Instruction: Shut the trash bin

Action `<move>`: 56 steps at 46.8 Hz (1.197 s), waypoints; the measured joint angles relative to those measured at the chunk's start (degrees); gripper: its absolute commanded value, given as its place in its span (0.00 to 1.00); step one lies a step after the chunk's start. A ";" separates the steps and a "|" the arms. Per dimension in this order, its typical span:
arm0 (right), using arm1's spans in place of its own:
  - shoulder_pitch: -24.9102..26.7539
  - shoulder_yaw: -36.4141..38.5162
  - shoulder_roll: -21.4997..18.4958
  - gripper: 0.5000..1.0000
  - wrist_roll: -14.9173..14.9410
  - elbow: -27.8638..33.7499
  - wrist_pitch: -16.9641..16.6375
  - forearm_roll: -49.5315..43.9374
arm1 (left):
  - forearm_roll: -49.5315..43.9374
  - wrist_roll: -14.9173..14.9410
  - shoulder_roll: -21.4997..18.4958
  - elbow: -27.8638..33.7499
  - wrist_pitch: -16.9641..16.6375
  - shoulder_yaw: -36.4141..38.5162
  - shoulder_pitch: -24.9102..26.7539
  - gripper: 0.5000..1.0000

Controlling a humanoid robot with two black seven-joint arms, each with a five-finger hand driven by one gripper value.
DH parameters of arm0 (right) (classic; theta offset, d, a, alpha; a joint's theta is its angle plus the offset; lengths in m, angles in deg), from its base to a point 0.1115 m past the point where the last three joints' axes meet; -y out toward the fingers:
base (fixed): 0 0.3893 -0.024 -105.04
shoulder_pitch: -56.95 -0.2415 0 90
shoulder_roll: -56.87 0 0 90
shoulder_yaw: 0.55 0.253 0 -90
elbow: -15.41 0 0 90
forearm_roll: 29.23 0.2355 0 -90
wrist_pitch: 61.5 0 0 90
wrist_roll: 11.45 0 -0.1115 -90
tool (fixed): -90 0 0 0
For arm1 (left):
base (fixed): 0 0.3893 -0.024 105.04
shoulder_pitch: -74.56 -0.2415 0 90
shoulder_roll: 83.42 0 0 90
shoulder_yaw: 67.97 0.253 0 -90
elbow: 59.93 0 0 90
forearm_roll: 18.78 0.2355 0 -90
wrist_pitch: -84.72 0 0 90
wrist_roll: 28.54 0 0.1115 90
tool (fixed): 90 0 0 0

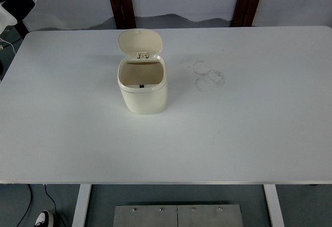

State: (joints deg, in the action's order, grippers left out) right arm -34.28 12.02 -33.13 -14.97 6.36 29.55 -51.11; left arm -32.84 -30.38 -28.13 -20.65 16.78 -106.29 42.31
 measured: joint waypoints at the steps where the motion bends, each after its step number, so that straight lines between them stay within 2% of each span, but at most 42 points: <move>1: 0.00 0.00 0.00 0.99 0.00 0.00 0.00 0.00 | 0.00 0.00 0.00 0.00 0.00 0.00 0.00 1.00; 56: 0.00 0.00 0.00 0.99 0.00 0.00 0.00 0.00 | -0.25 0.00 0.23 0.00 -0.36 -0.03 -0.09 1.00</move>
State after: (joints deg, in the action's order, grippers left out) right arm -34.28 12.02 -33.13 -14.97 6.35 29.55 -51.11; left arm -33.09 -30.38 -27.91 -20.64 16.43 -106.32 42.21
